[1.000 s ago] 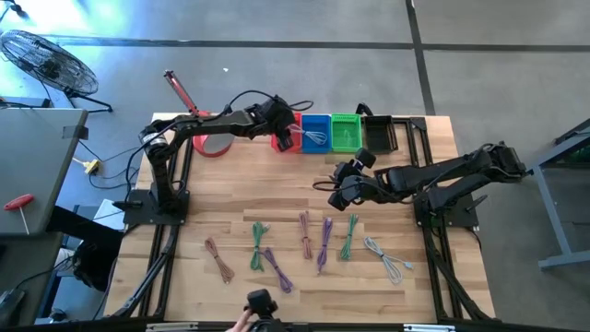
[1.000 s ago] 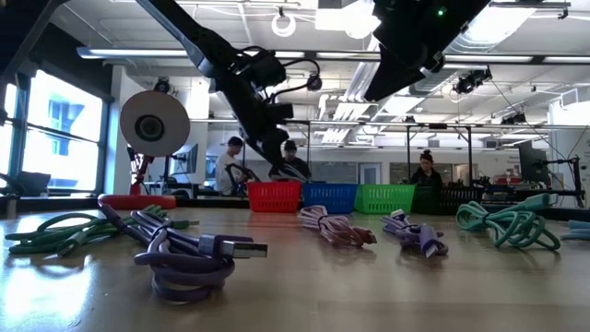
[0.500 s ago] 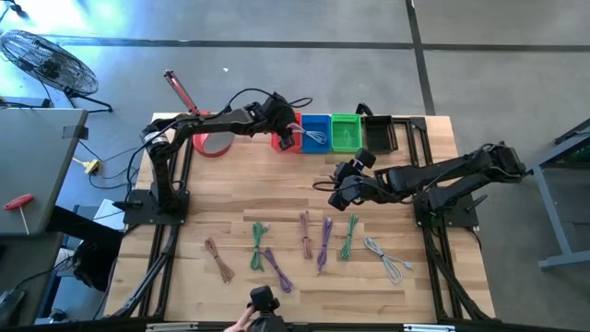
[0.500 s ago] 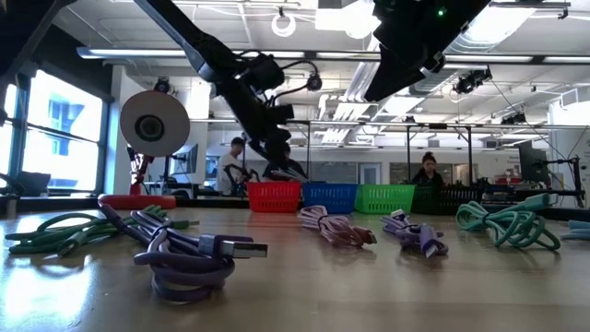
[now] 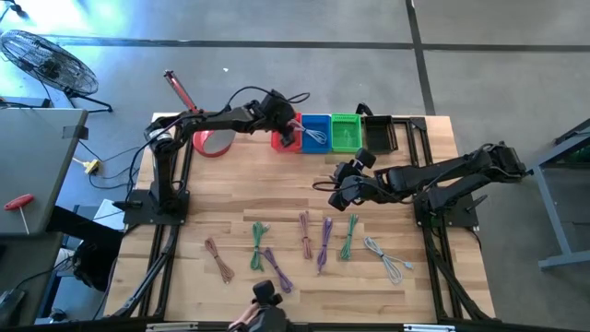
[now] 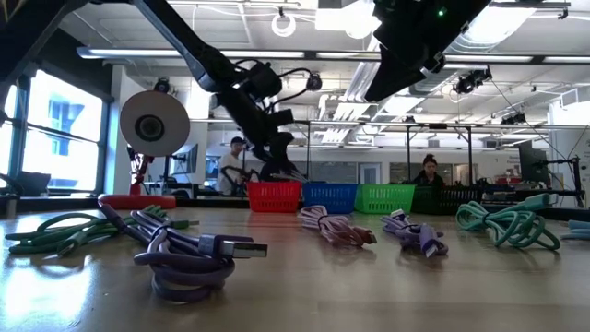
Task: Pick & Place USB Port
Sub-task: Put the right blue charger cable into the blue bin
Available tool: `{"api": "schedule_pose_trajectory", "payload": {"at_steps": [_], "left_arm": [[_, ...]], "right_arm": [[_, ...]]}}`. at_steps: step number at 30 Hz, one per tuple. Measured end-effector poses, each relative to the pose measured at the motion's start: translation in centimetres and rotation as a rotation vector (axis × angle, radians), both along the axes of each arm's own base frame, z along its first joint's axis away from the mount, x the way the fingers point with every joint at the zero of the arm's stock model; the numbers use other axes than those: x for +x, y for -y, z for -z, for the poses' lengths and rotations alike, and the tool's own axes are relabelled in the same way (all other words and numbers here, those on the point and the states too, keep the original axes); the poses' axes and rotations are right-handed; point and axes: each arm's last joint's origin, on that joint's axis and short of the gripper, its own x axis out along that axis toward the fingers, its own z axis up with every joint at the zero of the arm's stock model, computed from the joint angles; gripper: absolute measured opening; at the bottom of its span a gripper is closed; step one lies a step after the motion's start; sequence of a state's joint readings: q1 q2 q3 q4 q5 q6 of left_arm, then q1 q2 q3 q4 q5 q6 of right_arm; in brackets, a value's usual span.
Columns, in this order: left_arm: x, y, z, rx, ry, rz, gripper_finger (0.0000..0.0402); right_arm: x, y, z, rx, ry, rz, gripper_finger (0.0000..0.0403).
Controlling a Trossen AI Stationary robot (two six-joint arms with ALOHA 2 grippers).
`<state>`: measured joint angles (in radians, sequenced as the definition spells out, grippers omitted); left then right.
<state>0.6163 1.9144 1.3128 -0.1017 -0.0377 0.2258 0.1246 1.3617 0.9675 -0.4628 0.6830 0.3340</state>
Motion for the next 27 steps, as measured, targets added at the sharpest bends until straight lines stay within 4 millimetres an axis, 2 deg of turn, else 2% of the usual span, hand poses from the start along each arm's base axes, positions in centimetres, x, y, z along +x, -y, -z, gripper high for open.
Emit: {"api": "schedule_pose_trajectory", "payload": {"at_steps": [4,8,10,20,27], "left_arm": [[0.3,-0.1,-0.4,0.016,0.052,0.023,0.0118],[0.3,-0.1,-0.4,0.014,0.055,0.031,0.0034],[0.3,-0.1,-0.4,0.016,0.047,0.029,0.0010],[0.2,0.0,-0.8,0.037,0.039,0.007,0.0001],[-1.1,0.2,-1.6,0.098,-0.093,-0.134,0.0001]], "right_arm": [[0.0,0.0,0.0,-0.002,-0.002,0.001,0.0167],[0.0,0.0,0.0,-0.002,-0.005,0.002,0.0167],[-0.1,0.0,0.1,-0.002,-0.008,0.002,0.0167],[-0.1,0.0,0.1,0.002,-0.018,0.002,0.0167],[-0.2,0.0,0.2,0.002,-0.024,0.002,0.0167]]}}
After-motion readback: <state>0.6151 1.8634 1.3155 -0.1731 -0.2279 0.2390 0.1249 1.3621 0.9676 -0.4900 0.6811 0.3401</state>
